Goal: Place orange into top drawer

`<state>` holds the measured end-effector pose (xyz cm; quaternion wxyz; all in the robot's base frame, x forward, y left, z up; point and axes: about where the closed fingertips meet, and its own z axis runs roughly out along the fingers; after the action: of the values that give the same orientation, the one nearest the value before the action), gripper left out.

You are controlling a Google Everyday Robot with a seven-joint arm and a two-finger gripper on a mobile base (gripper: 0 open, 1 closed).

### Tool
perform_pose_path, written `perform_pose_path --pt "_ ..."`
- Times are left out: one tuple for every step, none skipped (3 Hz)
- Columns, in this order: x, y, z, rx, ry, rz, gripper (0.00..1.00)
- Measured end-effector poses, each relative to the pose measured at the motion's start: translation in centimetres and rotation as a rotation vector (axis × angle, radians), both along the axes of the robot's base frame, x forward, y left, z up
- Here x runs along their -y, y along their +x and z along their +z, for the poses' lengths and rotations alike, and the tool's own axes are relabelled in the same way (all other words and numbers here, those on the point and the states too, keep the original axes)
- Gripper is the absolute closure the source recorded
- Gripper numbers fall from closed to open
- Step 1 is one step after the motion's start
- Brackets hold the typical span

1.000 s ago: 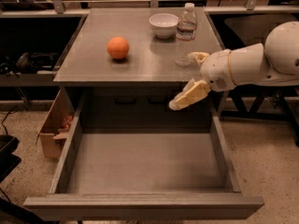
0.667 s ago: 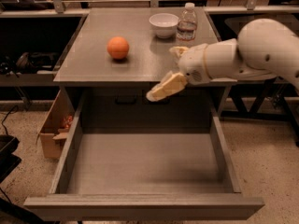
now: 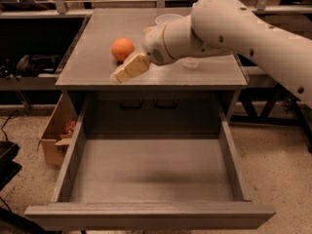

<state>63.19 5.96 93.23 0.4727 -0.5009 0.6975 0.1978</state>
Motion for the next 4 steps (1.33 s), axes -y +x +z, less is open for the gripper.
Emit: perform_pose_path --pt "-2.6 2.1 0.2 -0.007 0.002 -0.038 0.0" --pt "-4.5 5.6 -0.1 -0.006 0.012 -0.077 0.0" --pt "-5.9 9.2 -0.8 0.002 -0.032 -0.112 0.0" --pt "-6.3 12.7 -3.0 -0.01 -0.096 -0.131 0.0"
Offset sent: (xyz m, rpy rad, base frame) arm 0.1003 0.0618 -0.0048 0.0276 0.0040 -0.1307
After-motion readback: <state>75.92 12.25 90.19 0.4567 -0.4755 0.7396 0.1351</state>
